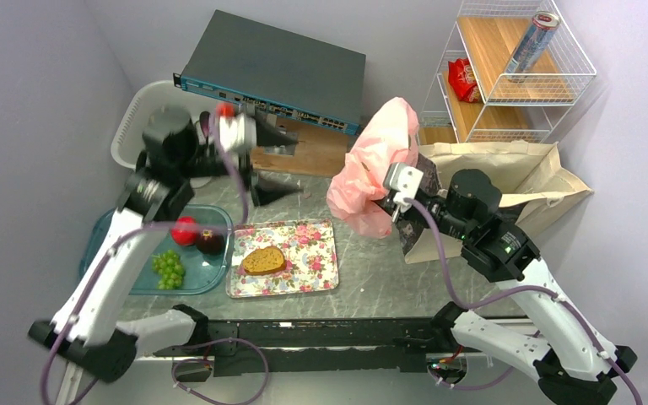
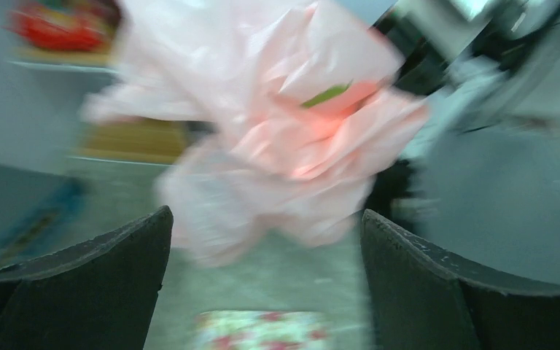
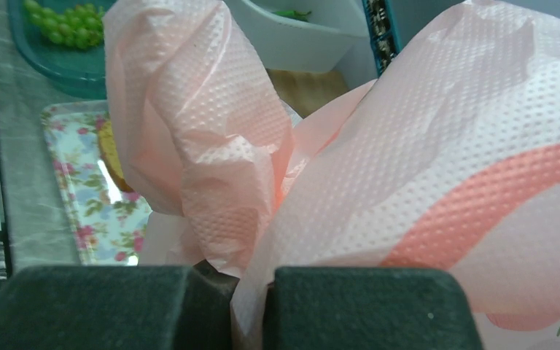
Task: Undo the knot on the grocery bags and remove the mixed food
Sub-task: Adjust the takeout bag.
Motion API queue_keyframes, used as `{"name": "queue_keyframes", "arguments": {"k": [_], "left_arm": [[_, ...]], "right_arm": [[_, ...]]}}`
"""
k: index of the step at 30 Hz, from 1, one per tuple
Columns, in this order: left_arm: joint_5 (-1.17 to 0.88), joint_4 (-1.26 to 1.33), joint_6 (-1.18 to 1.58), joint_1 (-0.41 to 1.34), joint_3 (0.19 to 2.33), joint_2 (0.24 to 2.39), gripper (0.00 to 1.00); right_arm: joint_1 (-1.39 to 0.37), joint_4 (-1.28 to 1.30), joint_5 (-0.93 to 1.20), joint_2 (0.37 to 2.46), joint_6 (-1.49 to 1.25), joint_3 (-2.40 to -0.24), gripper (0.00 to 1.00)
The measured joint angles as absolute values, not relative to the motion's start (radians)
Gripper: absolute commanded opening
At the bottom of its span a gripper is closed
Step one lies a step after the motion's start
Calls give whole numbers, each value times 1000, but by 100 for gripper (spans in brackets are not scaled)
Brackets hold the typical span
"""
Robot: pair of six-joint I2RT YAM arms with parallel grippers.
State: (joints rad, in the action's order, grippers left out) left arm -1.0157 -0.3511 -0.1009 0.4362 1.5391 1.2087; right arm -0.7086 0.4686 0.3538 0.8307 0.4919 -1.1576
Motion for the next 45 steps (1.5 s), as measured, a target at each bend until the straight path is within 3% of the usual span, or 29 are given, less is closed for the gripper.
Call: {"name": "queue_keyframes", "arguments": {"k": [6, 18, 19, 21, 22, 23, 24, 25, 26, 30, 38, 45], "left_arm": [[-841, -264, -466, 718, 1239, 950, 99], [-657, -202, -639, 899, 1343, 1237, 97], [-666, -194, -634, 902, 1340, 1241, 81], [-690, -182, -624, 904, 1335, 1236, 28], [-707, -187, -620, 904, 1334, 1232, 8], [-723, -199, -617, 905, 1334, 1230, 0], [-729, -220, -617, 907, 1335, 1227, 0], [-720, -228, -588, 901, 1338, 1224, 0], [-728, -221, -559, 890, 1344, 1224, 0], [-712, -236, -458, 773, 1302, 1184, 0], [-718, -153, -204, 670, 1320, 1180, 0], [-842, 15, 33, 662, 1398, 1216, 0]], "right_arm": [[-694, 535, 525, 934, 417, -1301, 0], [-828, 752, 604, 1097, 585, -1491, 0], [-847, 760, 601, 1102, 589, -1504, 0], [-868, 759, 590, 1102, 594, -1514, 0], [-874, 751, 580, 1099, 598, -1517, 7], [-875, 744, 569, 1097, 601, -1522, 18], [-874, 740, 542, 1093, 597, -1530, 34], [-873, 743, 519, 1084, 611, -1533, 58], [-876, 737, 496, 1079, 606, -1535, 75], [-852, 763, 446, 1036, 542, -1563, 99], [-784, 706, 244, 855, 450, -1460, 100], [-764, 484, 231, 918, 392, -1362, 100]]}}
